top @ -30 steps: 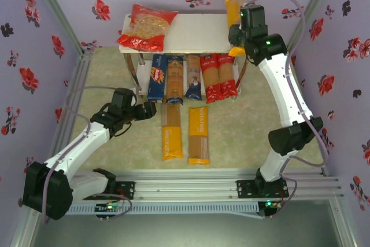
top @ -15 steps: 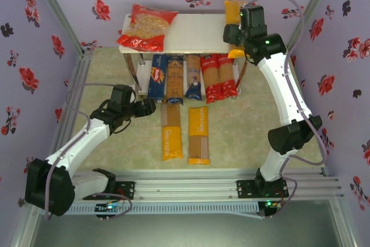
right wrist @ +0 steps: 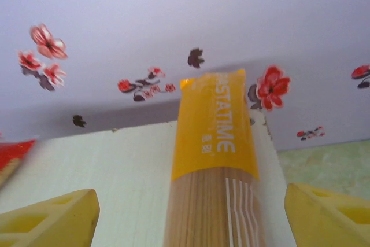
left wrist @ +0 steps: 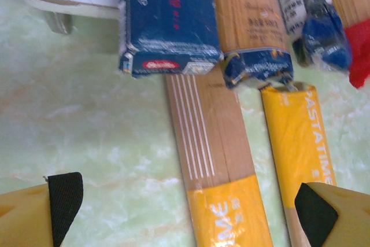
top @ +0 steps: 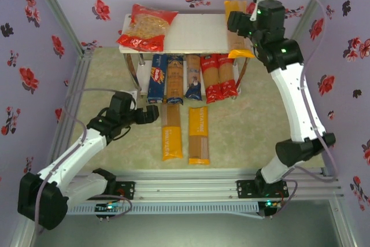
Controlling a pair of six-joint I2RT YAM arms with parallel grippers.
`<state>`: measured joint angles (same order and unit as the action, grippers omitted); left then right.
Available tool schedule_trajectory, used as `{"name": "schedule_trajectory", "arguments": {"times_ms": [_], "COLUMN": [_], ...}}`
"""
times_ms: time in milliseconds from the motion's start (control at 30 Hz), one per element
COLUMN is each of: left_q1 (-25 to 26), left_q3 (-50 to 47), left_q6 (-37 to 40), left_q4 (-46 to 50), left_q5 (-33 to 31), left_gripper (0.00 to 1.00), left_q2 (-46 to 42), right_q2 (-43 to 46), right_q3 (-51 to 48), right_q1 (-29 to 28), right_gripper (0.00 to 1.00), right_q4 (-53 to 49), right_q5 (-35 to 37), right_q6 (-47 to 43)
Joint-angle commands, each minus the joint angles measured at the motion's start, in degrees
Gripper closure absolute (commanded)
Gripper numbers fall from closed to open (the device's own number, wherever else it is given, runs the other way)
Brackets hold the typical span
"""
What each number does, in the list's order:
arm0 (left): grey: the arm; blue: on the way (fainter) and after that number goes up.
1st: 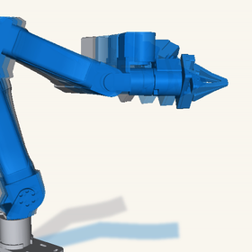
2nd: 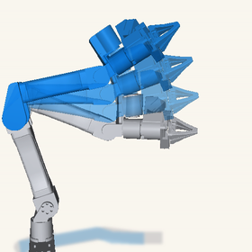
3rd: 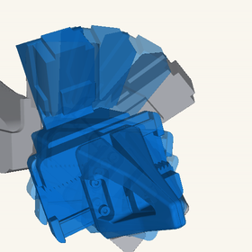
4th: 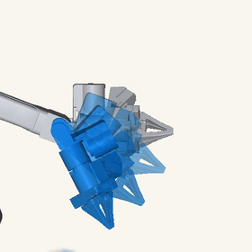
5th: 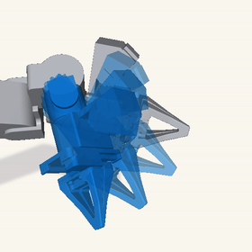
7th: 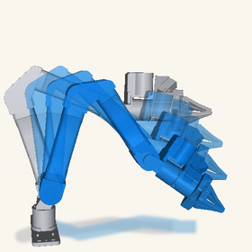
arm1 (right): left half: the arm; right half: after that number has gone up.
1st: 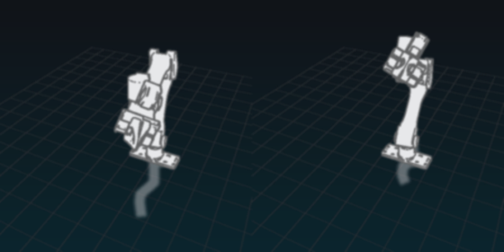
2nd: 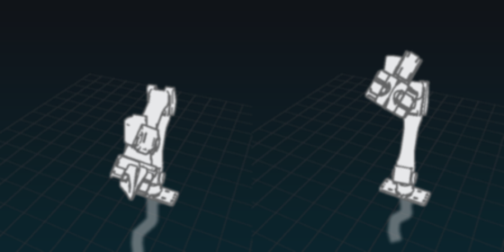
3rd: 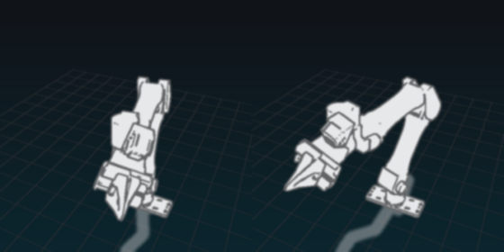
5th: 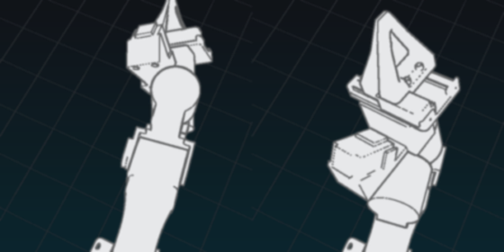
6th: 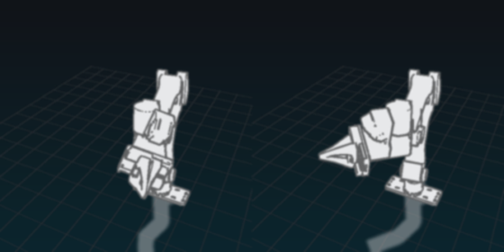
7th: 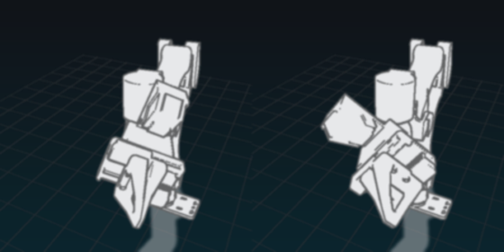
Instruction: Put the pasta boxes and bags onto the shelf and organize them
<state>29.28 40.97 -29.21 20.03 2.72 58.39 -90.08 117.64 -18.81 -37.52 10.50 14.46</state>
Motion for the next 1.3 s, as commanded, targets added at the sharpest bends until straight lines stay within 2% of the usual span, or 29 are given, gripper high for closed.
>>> {"name": "schedule_trajectory", "arguments": {"times_ms": [0, 67, 200, 300, 400, 533, 667, 867, 1100, 1267], "left_q1": [4.32, 7.47, 13.50, 16.83, 18.84, 20.65, 22.70, 23.57, 23.55, 23.47], "left_q3": [-1.65, -2.10, -0.63, 1.77, 3.70, 4.65, 7.98, 14.31, 19.32, 19.67], "left_q6": [-1.30, -3.72, -8.61, -11.41, -14.34, -17.70, -18.90, -19.47, -20.80, -21.72], "left_q4": [2.92, 3.62, 7.64, 10.10, 10.71, 6.98, 6.46, 8.31, 12.23, 14.09], "left_q5": [-3.81, -6.20, -12.60, -16.29, -17.61, -17.34, -17.36, -16.94, -15.75, -15.47], "left_gripper": [0.00, 0.00, 0.00, 0.00, 0.00, 0.00, 0.00, 0.00, 0.00, 0.00], "left_q2": [-1.26, -1.57, 0.54, 4.25, 8.97, 15.19, 22.78, 31.96, 40.50, 41.94], "right_q2": [6.67, 11.24, 21.83, 28.96, 34.54, 39.46, 42.76, 44.68, 46.75, 47.24], "right_q3": [-4.25, -9.02, -18.40, -24.27, -30.31, -39.14, -50.56, -62.28, -65.43, -65.83], "right_q1": [-1.64, -4.70, -14.75, -21.01, -24.50, -26.19, -27.29, -27.56, -27.57, -27.52], "right_gripper": [0.16, 0.16, 0.17, 0.17, 0.17, 0.17, 0.17, 0.16, 0.15, 0.15], "right_q4": [-1.14, -2.12, -5.10, -9.09, -13.28, -15.68, -13.48, -10.00, -9.10, -10.52], "right_q5": [1.76, 4.71, 12.24, 12.67, 9.05, -2.60, -9.30, -11.53, -10.69, -9.37], "right_q6": [-2.21, -3.72, -5.70, -2.76, 0.83, 6.81, 13.30, 18.97, 19.19, 18.33]}}
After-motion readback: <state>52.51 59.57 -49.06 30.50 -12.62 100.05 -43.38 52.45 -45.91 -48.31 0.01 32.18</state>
